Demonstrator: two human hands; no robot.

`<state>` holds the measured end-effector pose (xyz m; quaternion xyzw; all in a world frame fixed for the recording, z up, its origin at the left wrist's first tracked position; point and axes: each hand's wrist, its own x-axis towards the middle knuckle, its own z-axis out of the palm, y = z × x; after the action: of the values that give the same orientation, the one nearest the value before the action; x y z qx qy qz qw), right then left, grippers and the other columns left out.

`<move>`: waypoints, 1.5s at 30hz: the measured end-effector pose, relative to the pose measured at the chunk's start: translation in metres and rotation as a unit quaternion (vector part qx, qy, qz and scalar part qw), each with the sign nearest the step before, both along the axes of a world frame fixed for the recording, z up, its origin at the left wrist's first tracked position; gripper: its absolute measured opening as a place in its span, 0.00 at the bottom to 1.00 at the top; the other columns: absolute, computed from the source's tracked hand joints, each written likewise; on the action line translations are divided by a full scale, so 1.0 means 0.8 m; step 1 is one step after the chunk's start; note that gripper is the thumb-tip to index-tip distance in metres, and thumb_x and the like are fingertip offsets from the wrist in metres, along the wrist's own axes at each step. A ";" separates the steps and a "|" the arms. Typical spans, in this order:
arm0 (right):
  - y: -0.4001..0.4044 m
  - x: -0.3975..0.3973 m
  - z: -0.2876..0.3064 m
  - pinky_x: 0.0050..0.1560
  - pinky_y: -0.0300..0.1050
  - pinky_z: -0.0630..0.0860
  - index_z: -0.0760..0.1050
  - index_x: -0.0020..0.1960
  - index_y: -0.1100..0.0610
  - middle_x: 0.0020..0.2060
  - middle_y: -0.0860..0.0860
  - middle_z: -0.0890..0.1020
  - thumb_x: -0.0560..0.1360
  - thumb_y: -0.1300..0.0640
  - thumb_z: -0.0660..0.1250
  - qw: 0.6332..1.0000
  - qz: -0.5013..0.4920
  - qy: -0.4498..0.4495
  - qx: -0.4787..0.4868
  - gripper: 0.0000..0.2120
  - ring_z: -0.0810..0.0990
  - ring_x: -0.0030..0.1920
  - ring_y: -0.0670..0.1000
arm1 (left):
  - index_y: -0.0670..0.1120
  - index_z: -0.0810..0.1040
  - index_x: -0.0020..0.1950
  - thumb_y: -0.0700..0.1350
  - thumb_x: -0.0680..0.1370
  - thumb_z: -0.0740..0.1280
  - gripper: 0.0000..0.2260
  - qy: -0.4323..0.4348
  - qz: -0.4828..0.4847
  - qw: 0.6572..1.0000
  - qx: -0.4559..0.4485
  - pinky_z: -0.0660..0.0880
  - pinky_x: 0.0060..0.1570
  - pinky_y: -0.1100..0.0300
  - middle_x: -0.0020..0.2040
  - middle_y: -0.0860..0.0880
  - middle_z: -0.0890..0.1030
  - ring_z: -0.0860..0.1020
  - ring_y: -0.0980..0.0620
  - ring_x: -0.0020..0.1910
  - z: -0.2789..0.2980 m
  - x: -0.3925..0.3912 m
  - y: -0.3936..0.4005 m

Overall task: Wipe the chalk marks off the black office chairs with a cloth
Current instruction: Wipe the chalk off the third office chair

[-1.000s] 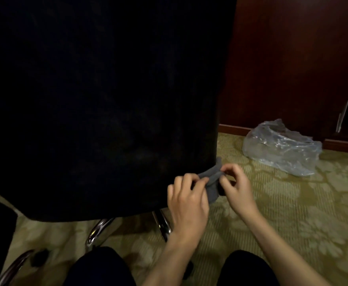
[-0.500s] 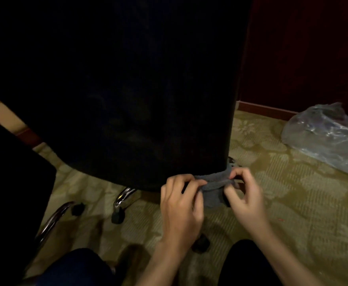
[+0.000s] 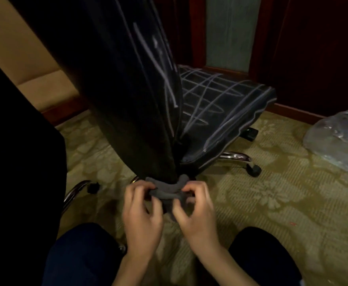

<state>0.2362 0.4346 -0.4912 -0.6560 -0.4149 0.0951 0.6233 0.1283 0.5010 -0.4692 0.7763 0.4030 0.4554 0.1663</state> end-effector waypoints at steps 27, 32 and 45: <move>0.125 -0.023 0.032 0.46 0.39 0.71 0.75 0.52 0.50 0.47 0.45 0.70 0.72 0.51 0.75 0.977 0.067 -0.120 -0.160 0.12 0.73 0.46 0.44 | 0.53 0.78 0.51 0.38 0.77 0.72 0.10 -0.239 0.078 0.925 -0.284 0.76 0.47 0.69 0.53 0.48 0.76 0.79 0.57 0.49 -0.014 -0.055 0.092; 0.112 -0.008 0.041 0.35 0.35 0.73 0.76 0.48 0.51 0.32 0.39 0.78 0.74 0.55 0.74 0.979 0.066 -0.095 -0.169 0.07 0.79 0.34 0.42 | 0.54 0.77 0.46 0.43 0.77 0.71 0.06 -0.213 0.042 0.928 -0.303 0.71 0.31 0.60 0.25 0.56 0.72 0.71 0.59 0.26 0.003 -0.048 0.120; 0.149 -0.052 0.049 0.32 0.33 0.72 0.72 0.41 0.48 0.30 0.44 0.79 0.75 0.60 0.70 0.984 -0.131 0.065 -0.105 0.10 0.79 0.32 0.41 | 0.54 0.71 0.58 0.47 0.79 0.70 0.11 -0.313 0.109 0.888 -0.319 0.80 0.42 0.57 0.38 0.56 0.81 0.82 0.60 0.37 0.000 0.020 0.121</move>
<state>0.1950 0.5536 -0.4520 -0.7593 -0.2711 0.0980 0.5834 0.1441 0.5979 -0.4696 0.4497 0.5355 0.5369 0.4720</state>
